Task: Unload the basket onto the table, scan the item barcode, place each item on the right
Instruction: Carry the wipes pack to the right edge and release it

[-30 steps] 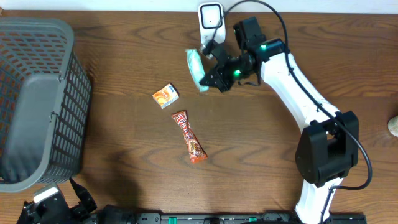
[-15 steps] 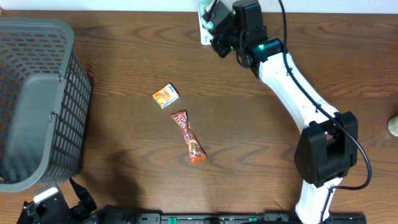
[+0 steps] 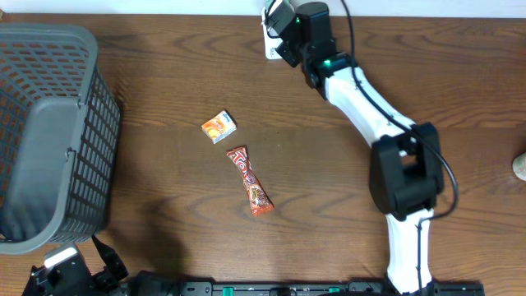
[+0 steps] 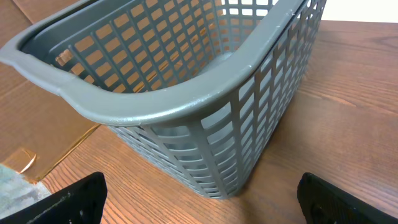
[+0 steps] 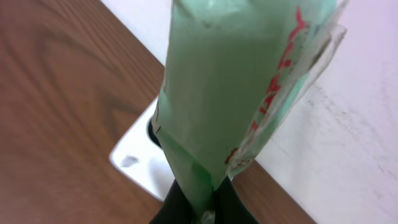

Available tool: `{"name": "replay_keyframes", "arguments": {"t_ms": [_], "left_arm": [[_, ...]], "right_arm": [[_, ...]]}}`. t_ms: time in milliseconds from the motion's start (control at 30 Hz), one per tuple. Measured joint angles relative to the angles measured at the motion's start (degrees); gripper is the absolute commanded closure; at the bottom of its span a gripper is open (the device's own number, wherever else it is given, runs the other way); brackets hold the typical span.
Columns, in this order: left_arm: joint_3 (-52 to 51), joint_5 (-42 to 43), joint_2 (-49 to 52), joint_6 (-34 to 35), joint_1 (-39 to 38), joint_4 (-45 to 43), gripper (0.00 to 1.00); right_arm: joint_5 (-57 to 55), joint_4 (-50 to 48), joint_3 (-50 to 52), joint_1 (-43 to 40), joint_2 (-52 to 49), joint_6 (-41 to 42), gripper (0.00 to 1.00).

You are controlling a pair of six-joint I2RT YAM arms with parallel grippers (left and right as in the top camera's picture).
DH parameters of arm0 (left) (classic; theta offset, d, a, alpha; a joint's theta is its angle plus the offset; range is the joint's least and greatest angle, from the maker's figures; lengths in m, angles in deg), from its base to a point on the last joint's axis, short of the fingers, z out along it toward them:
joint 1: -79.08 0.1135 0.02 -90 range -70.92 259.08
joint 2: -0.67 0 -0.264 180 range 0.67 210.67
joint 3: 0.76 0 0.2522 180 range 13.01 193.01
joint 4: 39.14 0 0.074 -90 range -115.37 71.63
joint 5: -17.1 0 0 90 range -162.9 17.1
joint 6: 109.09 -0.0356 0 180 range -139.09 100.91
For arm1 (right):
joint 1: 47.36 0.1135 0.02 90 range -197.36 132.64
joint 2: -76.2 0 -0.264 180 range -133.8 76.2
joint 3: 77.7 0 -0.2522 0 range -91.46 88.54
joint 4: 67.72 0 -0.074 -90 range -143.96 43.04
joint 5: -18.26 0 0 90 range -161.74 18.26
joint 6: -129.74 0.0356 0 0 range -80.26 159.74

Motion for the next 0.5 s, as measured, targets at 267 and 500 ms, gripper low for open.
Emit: {"name": "replay_keyframes", "arguments": {"t_ms": [267, 500], "left_arm": [[0.0, 0.0, 0.0, 0.0, 0.0, 0.0, 0.02], [0.0, 0.0, 0.0, 0.0, 0.0, 0.0, 0.02]], "right_arm": [[-4.0, 6.7, -15.6, 0.1, -12.0, -7.4, 0.99], [-6.4, 8.9, -19.5, 0.5, -15.5, -12.7, 0.99]]}}
